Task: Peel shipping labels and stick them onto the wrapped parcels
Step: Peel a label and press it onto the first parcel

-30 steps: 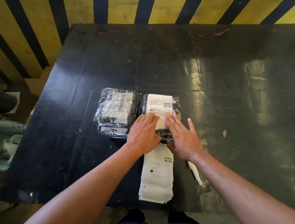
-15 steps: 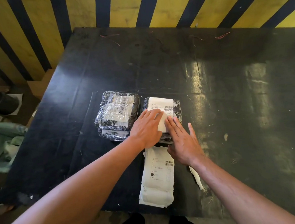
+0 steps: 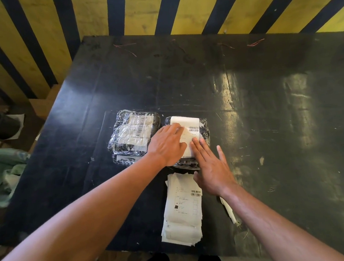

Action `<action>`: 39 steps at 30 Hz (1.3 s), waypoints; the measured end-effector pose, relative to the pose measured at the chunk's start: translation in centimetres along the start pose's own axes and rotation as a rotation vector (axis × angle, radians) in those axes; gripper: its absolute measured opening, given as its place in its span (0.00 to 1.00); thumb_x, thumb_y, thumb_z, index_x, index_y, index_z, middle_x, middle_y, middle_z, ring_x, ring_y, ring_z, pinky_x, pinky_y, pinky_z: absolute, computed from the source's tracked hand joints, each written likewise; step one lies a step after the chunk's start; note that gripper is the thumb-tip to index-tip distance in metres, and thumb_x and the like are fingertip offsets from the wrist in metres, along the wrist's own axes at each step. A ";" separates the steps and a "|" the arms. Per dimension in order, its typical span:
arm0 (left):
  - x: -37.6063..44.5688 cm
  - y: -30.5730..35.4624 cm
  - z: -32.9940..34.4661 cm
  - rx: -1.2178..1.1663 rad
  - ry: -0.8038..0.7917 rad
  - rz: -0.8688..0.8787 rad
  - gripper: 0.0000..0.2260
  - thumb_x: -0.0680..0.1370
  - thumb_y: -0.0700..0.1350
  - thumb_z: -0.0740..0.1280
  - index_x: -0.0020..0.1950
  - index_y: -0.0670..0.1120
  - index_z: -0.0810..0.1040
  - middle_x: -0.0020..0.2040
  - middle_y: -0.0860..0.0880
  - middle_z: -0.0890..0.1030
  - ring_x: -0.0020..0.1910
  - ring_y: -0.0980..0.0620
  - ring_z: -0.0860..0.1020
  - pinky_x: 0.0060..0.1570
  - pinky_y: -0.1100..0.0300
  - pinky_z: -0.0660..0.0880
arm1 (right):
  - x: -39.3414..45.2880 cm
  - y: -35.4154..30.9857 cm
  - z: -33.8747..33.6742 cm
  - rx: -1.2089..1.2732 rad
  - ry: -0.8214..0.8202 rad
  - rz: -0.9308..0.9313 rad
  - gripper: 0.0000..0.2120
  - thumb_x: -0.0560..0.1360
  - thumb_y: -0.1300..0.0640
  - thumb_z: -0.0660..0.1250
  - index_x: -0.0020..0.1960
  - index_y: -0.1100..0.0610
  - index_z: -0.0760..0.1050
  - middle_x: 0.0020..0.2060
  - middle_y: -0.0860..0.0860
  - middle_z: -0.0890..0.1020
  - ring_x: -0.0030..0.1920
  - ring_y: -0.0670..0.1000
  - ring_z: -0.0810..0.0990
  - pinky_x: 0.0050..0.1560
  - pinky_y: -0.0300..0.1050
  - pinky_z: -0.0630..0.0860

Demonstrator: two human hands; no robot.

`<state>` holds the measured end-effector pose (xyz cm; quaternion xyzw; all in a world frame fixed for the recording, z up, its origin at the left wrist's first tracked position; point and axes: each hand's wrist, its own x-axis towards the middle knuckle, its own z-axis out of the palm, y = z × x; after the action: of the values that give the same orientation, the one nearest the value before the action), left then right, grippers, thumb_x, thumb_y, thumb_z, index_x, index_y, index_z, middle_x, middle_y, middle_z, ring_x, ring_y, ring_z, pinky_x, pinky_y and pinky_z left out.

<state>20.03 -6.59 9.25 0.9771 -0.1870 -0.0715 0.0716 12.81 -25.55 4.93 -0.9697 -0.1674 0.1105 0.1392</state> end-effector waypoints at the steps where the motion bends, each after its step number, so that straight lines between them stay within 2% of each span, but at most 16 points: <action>1: 0.1 -0.5 -0.1 0.018 0.009 -0.013 0.25 0.83 0.53 0.57 0.78 0.45 0.68 0.75 0.47 0.71 0.69 0.47 0.73 0.71 0.52 0.68 | 0.1 0.1 0.0 -0.002 0.003 -0.001 0.47 0.79 0.52 0.66 0.85 0.50 0.37 0.84 0.45 0.37 0.83 0.46 0.32 0.82 0.64 0.36; 3: 0.3 -1.2 -0.3 0.043 0.025 -0.047 0.24 0.83 0.54 0.58 0.77 0.45 0.70 0.74 0.47 0.72 0.67 0.47 0.74 0.69 0.52 0.69 | 0.1 0.0 0.0 -0.002 0.002 0.005 0.46 0.79 0.52 0.66 0.85 0.50 0.38 0.84 0.44 0.37 0.83 0.46 0.32 0.82 0.64 0.36; 4: 0.4 -1.4 -0.3 0.049 0.026 -0.054 0.24 0.83 0.53 0.58 0.77 0.45 0.70 0.75 0.46 0.71 0.69 0.46 0.73 0.71 0.52 0.68 | 0.1 0.0 0.0 0.004 -0.002 0.011 0.46 0.79 0.52 0.65 0.85 0.50 0.37 0.84 0.44 0.36 0.82 0.46 0.31 0.82 0.63 0.36; 7: 1.0 -1.3 -0.1 0.041 -0.039 0.009 0.28 0.84 0.53 0.58 0.83 0.45 0.62 0.84 0.46 0.60 0.83 0.46 0.59 0.83 0.48 0.52 | 0.0 -0.3 0.0 0.021 0.000 0.021 0.46 0.80 0.52 0.65 0.85 0.50 0.36 0.84 0.44 0.36 0.82 0.45 0.31 0.81 0.62 0.33; 10: 1.9 -0.8 0.3 0.023 -0.112 0.035 0.31 0.85 0.54 0.55 0.86 0.46 0.53 0.87 0.47 0.52 0.85 0.48 0.49 0.83 0.47 0.43 | 0.0 -0.2 -0.1 0.024 -0.010 0.019 0.46 0.79 0.52 0.64 0.85 0.50 0.36 0.84 0.44 0.36 0.82 0.45 0.31 0.82 0.63 0.34; 16: 4.3 -1.1 -0.7 0.032 -0.184 -0.074 0.29 0.86 0.57 0.51 0.86 0.50 0.52 0.86 0.48 0.53 0.85 0.49 0.51 0.83 0.43 0.44 | 0.2 -0.2 -0.2 -0.009 -0.019 0.011 0.45 0.80 0.51 0.63 0.85 0.50 0.35 0.84 0.45 0.35 0.82 0.46 0.31 0.82 0.63 0.35; 20: 6.7 -0.6 -1.1 -0.042 -0.273 -0.193 0.30 0.86 0.58 0.48 0.86 0.46 0.52 0.86 0.46 0.53 0.85 0.47 0.50 0.83 0.44 0.45 | 0.4 -0.1 -0.4 -0.025 -0.057 0.007 0.44 0.81 0.49 0.59 0.84 0.50 0.32 0.83 0.45 0.32 0.82 0.47 0.29 0.82 0.65 0.37; 23: 7.8 -0.9 -0.9 -0.108 -0.335 -0.242 0.32 0.87 0.58 0.48 0.86 0.45 0.47 0.87 0.45 0.47 0.86 0.46 0.45 0.83 0.44 0.44 | 0.3 0.0 -0.5 0.003 -0.050 -0.001 0.44 0.81 0.49 0.59 0.84 0.49 0.32 0.83 0.44 0.33 0.82 0.46 0.30 0.82 0.65 0.38; 26: 6.5 -1.1 -0.8 -0.235 -0.291 -0.315 0.35 0.86 0.58 0.55 0.86 0.46 0.42 0.86 0.44 0.42 0.85 0.44 0.42 0.83 0.45 0.46 | 0.4 0.4 -0.8 0.083 -0.047 -0.013 0.43 0.81 0.48 0.63 0.86 0.49 0.39 0.84 0.43 0.38 0.83 0.45 0.35 0.84 0.62 0.45; 28: 4.3 -0.5 -0.9 -0.360 -0.178 -0.390 0.38 0.84 0.57 0.61 0.86 0.48 0.45 0.87 0.45 0.47 0.85 0.44 0.49 0.81 0.44 0.55 | 0.7 0.7 -1.4 0.225 0.024 -0.020 0.40 0.81 0.47 0.66 0.86 0.50 0.49 0.85 0.45 0.48 0.85 0.46 0.44 0.84 0.59 0.51; 29: 2.8 -0.1 -0.9 -0.403 -0.106 -0.412 0.38 0.83 0.56 0.64 0.86 0.48 0.48 0.86 0.44 0.53 0.84 0.43 0.55 0.79 0.44 0.60 | 0.8 0.7 -1.6 0.312 0.086 0.004 0.39 0.80 0.48 0.68 0.85 0.50 0.53 0.85 0.46 0.54 0.84 0.47 0.50 0.83 0.55 0.53; 31: -0.2 0.9 -0.9 -0.463 0.002 -0.462 0.36 0.82 0.55 0.67 0.85 0.47 0.54 0.79 0.43 0.67 0.77 0.43 0.68 0.73 0.45 0.68 | 1.0 0.6 -1.9 0.453 0.222 0.125 0.36 0.79 0.49 0.70 0.83 0.52 0.60 0.82 0.48 0.63 0.81 0.49 0.60 0.78 0.47 0.58; 33: -2.8 1.8 -0.6 -0.524 0.020 -0.562 0.35 0.82 0.55 0.67 0.84 0.46 0.56 0.77 0.42 0.71 0.75 0.43 0.70 0.72 0.45 0.69 | 1.3 0.5 -2.2 0.559 0.301 0.318 0.32 0.79 0.49 0.70 0.80 0.53 0.65 0.76 0.51 0.71 0.74 0.51 0.70 0.70 0.44 0.68; 35: -4.6 2.5 0.0 -0.598 -0.010 -0.661 0.34 0.83 0.54 0.66 0.84 0.44 0.57 0.77 0.42 0.71 0.76 0.42 0.69 0.73 0.45 0.67 | 1.8 0.5 -2.5 0.648 0.224 0.516 0.27 0.80 0.47 0.69 0.76 0.53 0.69 0.69 0.52 0.75 0.64 0.51 0.77 0.59 0.44 0.74; 37: -5.0 2.9 0.8 -0.733 -0.028 -0.748 0.29 0.84 0.54 0.65 0.81 0.44 0.63 0.74 0.43 0.76 0.73 0.43 0.73 0.71 0.46 0.70 | 2.3 0.5 -2.6 0.738 0.085 0.643 0.22 0.81 0.45 0.68 0.70 0.54 0.73 0.64 0.52 0.80 0.55 0.51 0.78 0.46 0.42 0.73; 39: -4.9 3.1 1.6 -0.908 0.013 -0.831 0.25 0.84 0.54 0.65 0.78 0.45 0.69 0.69 0.45 0.80 0.67 0.45 0.78 0.69 0.45 0.75 | 2.6 0.6 -2.5 0.862 0.061 0.706 0.19 0.81 0.44 0.68 0.66 0.56 0.76 0.58 0.52 0.82 0.51 0.51 0.79 0.40 0.41 0.71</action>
<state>14.13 -7.72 8.76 0.8407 0.2591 -0.1601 0.4478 16.10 -25.78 6.68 -0.8250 0.2320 0.1808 0.4826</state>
